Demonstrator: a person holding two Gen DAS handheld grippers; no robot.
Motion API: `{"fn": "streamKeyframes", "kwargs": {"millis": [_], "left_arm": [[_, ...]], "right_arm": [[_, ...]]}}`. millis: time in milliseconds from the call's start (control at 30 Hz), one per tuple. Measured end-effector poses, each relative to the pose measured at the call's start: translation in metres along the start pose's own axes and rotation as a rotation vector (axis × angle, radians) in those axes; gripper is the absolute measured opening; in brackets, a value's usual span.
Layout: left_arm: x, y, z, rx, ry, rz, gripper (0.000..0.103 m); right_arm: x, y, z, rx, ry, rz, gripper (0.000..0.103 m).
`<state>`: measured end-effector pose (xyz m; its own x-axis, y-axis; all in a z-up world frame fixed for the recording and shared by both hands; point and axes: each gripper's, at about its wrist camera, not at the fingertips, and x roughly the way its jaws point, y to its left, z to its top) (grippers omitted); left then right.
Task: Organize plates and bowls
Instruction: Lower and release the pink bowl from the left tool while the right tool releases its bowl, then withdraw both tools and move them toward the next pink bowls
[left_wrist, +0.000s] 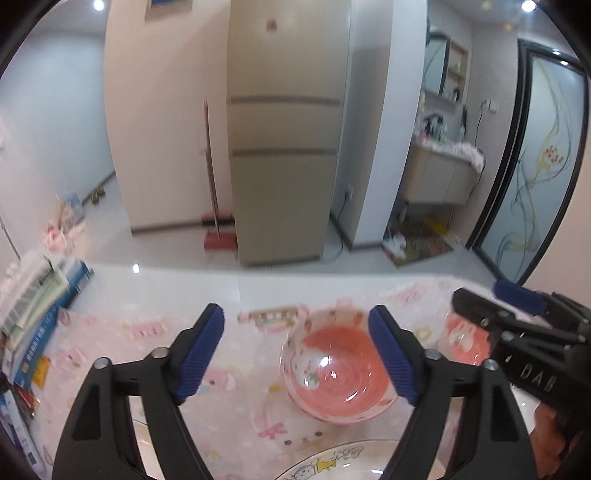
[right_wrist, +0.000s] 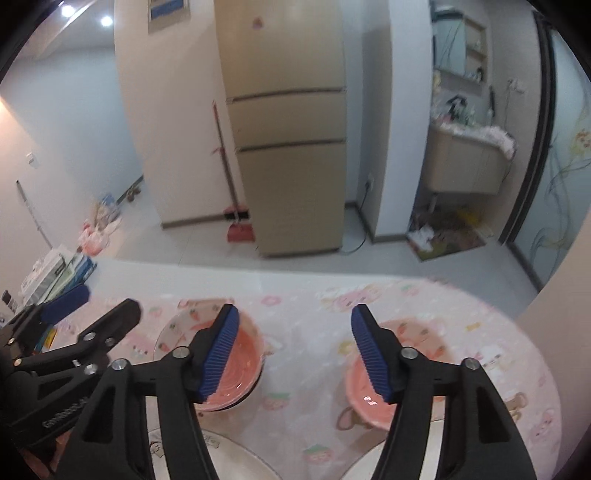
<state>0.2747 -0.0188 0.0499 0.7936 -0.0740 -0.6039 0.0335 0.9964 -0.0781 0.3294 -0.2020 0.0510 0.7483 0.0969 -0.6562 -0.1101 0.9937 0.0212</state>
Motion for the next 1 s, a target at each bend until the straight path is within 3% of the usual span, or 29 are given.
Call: {"fn": "streamKeyframes", "kwargs": {"millis": [100, 167, 333, 433, 500, 600, 667, 767, 933, 1000], "left_arm": [[-0.023, -0.005, 0.007, 0.032, -0.112, 0.047, 0.091], [-0.037, -0.009, 0.009, 0.058, -0.167, 0.060, 0.091], [-0.068, -0.011, 0.012, 0.032, -0.255, 0.006, 0.102], [-0.084, -0.019, 0.010, 0.031, -0.306, -0.036, 0.102], [-0.091, -0.031, 0.008, 0.096, -0.334, -0.021, 0.102], [-0.096, -0.054, 0.001, 0.188, -0.382, 0.062, 0.102], [-0.097, -0.059, 0.001, 0.171, -0.386, 0.054, 0.102], [-0.099, -0.073, -0.001, 0.174, -0.371, -0.011, 0.102], [-0.110, -0.106, 0.013, 0.214, -0.379, 0.012, 0.102], [-0.112, -0.119, 0.024, 0.192, -0.354, -0.043, 0.102]], "right_arm": [[-0.037, -0.016, 0.005, 0.016, -0.103, -0.065, 0.089], [-0.062, -0.030, 0.002, 0.035, -0.140, -0.106, 0.089], [-0.120, -0.052, 0.002, 0.031, -0.220, -0.150, 0.089], [-0.147, -0.068, 0.000, 0.055, -0.273, -0.160, 0.090], [-0.159, -0.077, -0.003, 0.076, -0.295, -0.166, 0.090], [-0.171, -0.096, -0.006, 0.104, -0.328, -0.163, 0.096], [-0.175, -0.108, -0.005, 0.129, -0.333, -0.179, 0.102], [-0.177, -0.127, -0.003, 0.184, -0.333, -0.159, 0.102], [-0.162, -0.155, -0.003, 0.271, -0.303, -0.159, 0.103], [-0.152, -0.163, -0.003, 0.292, -0.277, -0.137, 0.102]]}}
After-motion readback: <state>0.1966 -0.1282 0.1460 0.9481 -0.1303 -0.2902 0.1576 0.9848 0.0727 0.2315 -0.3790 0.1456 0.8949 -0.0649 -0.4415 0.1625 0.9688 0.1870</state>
